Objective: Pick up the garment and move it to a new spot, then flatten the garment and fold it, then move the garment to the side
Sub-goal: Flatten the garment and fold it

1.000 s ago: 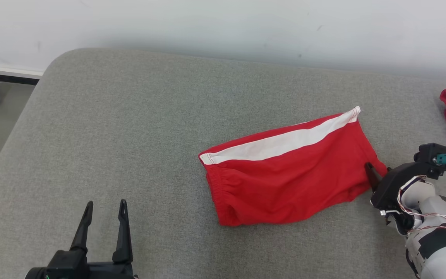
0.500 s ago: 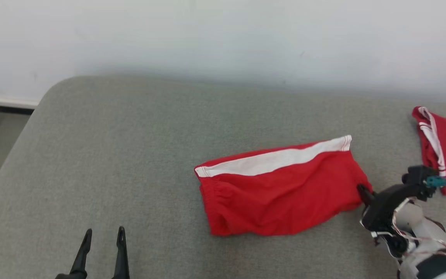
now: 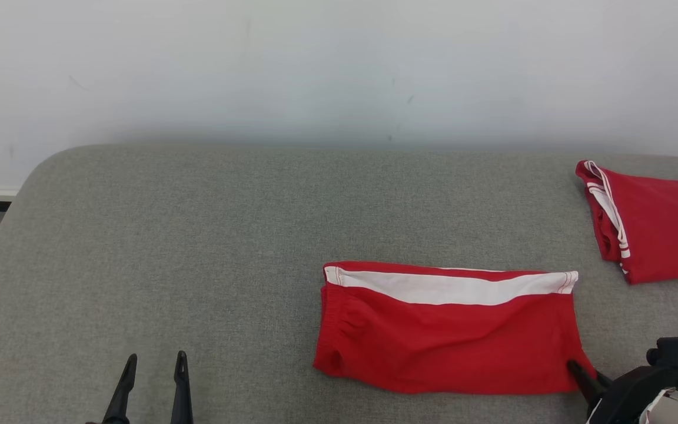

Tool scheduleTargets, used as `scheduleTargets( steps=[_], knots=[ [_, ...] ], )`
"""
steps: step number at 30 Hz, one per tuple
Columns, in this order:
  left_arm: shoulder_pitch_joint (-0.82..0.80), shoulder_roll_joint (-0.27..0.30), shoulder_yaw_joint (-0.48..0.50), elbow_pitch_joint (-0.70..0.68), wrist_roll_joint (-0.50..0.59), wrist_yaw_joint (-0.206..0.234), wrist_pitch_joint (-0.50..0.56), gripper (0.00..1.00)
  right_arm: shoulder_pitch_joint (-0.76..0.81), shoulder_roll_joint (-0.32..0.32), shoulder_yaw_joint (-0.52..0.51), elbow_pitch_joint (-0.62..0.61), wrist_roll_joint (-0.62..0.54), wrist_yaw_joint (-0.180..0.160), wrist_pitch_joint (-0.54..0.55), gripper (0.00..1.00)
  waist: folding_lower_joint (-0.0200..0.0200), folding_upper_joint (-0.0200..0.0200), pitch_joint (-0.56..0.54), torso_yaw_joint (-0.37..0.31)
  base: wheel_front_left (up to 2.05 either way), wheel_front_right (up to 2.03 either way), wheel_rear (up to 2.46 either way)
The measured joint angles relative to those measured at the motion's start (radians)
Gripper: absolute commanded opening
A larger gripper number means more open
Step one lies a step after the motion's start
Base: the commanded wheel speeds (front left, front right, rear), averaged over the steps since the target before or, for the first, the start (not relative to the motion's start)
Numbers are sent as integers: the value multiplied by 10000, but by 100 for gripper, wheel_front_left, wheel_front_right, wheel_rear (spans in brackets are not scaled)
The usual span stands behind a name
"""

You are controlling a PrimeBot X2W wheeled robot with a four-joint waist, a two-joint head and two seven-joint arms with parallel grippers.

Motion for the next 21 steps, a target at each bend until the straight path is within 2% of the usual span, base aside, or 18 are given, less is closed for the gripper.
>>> scheduleTargets(
  steps=[8, 21],
  knots=[
    [-15, 0, -15, 10, 86, -75, 0, 100, -310, -94, -506, -263, -756, 0, -4, 100, 0, 1, 51, -63, 0, 0, 0],
    [-254, 0, -251, 104, 128, -128, 0, 100, -1918, 403, -499, 2376, -2556, 0, 46, 100, 0, 1, 248, 266, 0, 0, 0]
  ],
)
